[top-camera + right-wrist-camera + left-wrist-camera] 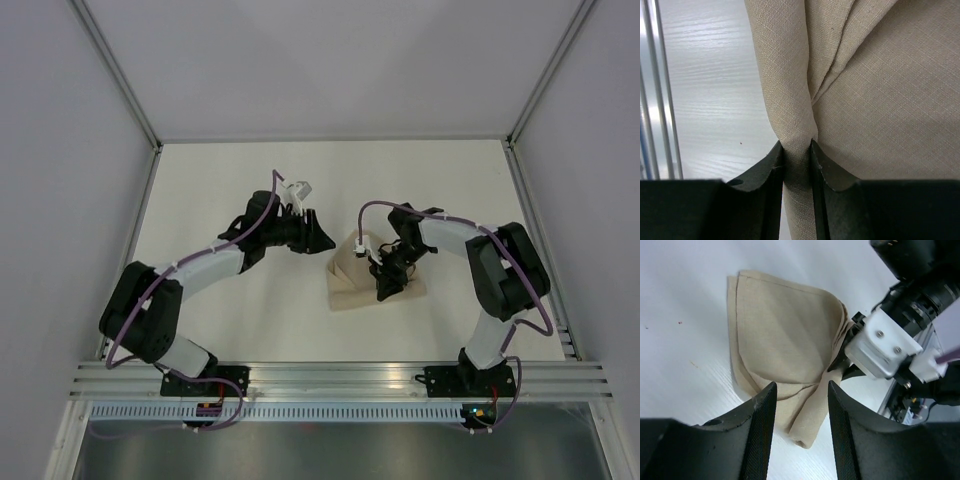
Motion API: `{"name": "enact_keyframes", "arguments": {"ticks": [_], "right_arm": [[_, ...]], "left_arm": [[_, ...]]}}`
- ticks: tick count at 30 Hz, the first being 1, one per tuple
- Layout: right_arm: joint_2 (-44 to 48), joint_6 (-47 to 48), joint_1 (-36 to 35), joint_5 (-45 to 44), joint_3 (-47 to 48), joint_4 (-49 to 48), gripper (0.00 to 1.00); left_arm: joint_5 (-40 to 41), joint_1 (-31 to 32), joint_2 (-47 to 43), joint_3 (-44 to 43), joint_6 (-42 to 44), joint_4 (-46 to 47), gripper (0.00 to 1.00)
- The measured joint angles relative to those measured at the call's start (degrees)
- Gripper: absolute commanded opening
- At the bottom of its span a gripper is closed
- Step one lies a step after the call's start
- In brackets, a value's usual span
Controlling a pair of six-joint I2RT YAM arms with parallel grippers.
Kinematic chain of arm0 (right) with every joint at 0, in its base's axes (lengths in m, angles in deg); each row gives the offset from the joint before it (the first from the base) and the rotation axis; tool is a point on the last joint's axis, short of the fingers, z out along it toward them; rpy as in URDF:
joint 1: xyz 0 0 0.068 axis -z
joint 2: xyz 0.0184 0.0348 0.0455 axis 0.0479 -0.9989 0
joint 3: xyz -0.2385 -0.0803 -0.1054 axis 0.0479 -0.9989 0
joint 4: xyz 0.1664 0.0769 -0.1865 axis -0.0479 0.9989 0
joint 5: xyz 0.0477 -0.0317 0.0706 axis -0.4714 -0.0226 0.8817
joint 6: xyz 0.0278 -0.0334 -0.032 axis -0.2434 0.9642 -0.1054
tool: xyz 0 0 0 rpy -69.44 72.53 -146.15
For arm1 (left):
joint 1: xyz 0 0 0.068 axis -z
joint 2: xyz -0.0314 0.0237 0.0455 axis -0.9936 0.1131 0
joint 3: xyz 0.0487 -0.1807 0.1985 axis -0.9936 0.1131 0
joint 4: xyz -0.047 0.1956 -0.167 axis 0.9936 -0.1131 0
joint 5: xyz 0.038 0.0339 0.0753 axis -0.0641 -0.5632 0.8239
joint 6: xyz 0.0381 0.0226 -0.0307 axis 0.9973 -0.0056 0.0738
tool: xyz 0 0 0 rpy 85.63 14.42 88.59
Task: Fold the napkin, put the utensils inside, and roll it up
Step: Roll the napkin at the center of the board.
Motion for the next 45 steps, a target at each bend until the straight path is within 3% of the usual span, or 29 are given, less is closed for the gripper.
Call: {"name": "enact_keyframes", "arguments": {"ticks": [5, 10, 15, 20, 29, 41, 45], "right_arm": [[-8.46, 2.84, 1.79, 3.69, 7.56, 9.18, 0.31], [-14.97, 5.11, 3.43, 6.54, 13.31, 16.63, 0.31], [-20.22, 6.88, 4.81, 8.83, 17.79, 22.69, 0.31], [-22.18, 7.72, 5.33, 9.68, 19.21, 25.24, 0.31], [-22.56, 7.65, 5.53, 9.68, 19.21, 25.73, 0.31], [-22.99, 7.15, 5.75, 10.03, 19.21, 26.08, 0.31], [-23.04, 7.02, 5.79, 10.01, 19.21, 26.14, 0.31]], "left_arm": [[8.48, 5.20, -7.41, 7.82, 2.49, 5.81, 0.51], [21.18, 16.24, -13.99, 12.92, 13.42, 9.81, 0.54], [30.73, 28.89, -13.00, 13.11, 25.88, 10.60, 0.55], [37.18, 35.19, -6.34, 13.07, 34.88, 10.34, 0.55], [42.21, 40.02, 5.14, 10.40, 44.13, 10.36, 0.56], [46.64, 41.86, 13.33, 6.64, 49.70, 15.65, 0.54], [47.17, 42.10, 14.88, 5.88, 50.69, 17.16, 0.42]]}}
